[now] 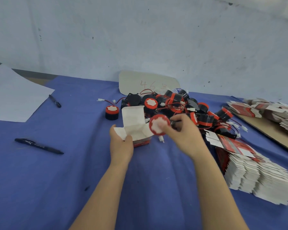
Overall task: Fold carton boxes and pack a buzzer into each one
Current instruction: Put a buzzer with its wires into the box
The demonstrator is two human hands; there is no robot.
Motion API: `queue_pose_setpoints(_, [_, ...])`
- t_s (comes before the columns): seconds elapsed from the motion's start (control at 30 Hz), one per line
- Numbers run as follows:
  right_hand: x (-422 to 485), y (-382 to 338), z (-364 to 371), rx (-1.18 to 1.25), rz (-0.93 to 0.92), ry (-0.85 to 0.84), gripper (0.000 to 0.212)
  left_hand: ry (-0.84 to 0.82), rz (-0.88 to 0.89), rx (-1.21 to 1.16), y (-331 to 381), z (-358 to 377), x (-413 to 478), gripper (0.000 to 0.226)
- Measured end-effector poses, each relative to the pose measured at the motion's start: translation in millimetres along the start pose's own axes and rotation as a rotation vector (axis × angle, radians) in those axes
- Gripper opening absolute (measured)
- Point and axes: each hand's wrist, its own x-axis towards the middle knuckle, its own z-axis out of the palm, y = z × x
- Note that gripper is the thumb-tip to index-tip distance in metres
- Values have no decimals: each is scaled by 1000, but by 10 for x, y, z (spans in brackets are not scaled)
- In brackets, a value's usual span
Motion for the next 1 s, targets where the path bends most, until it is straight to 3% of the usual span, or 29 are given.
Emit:
queue_pose_setpoints(0.1, [171,-135,47,-70,-59,23,33,-47,8,31,12,58,-32,58])
queue_pose_setpoints(0.23, [291,-161,370,-405,-13,-239,45,-91,20,48,27,84,-60,54])
queue_pose_setpoints(0.3, [305,-106,498,-505,33,-292,48,-85,6,75,22,75,-47,52])
queue_pose_setpoints(0.47, [257,-62,615,-512,49,-176,29,-90,77,172,-24,87,-59,66])
queue_pose_setpoints(0.57, [228,-89,660,-690,42,-213,20,-50,115,185,-54,100,-78,85])
queue_pose_setpoints(0.73, [187,-213,726,-818,40,-179,21,18,148,177,-55,137,-148,101])
queue_pose_setpoints(0.8, [183,-215,716,-795,50,-184,18,67,300,225,-55,149,-192,89])
queue_pose_setpoints(0.9, [177,-146,589,-591,-7,-192,22,97,440,454,-90,177,-196,37])
queue_pose_setpoints(0.93, [169,-133,514,-485,-37,-135,24,87,447,562,-102,182,-198,21])
queue_pose_setpoints(1.0, [165,-139,322,-298,-94,111,25,71,480,734,-113,188,-209,21])
